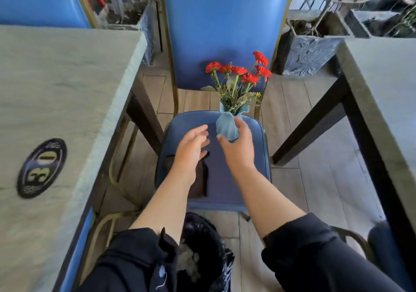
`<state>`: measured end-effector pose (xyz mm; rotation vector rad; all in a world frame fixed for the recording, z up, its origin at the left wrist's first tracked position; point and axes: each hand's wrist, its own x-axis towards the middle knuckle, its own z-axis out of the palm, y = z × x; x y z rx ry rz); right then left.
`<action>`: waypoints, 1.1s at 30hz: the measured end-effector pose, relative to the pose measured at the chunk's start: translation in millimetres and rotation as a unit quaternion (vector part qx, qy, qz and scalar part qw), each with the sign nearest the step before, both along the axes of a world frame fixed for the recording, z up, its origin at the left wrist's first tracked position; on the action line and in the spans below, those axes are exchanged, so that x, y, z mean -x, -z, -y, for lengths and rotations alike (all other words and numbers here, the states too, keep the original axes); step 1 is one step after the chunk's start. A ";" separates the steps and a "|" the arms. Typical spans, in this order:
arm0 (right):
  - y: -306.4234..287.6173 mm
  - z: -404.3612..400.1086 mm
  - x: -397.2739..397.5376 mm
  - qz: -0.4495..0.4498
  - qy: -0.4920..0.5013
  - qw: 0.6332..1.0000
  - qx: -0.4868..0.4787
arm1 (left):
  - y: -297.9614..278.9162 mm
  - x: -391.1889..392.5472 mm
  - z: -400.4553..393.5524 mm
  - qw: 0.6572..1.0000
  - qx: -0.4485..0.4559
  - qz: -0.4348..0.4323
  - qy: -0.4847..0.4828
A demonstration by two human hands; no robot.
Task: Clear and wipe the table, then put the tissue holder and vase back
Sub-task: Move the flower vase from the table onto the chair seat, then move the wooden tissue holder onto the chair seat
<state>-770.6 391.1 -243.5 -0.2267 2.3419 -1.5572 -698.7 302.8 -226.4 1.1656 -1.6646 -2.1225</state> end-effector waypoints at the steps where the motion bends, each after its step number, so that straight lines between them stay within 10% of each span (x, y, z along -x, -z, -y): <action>1: -17.2 0.7 -16.9 0.006 0.000 1.000 0.012 | -16.1 -17.5 -2.8 1.000 -0.001 -0.004 -0.009; 16: -207.7 22.5 -352.2 -0.045 -0.098 0.988 0.112 | -218.6 -367.5 3.9 0.988 0.087 -0.095 -0.089; 33: -251.8 179.1 -576.1 -0.039 -0.238 0.955 0.171 | -277.0 -633.5 143.4 0.950 0.105 -0.139 -0.258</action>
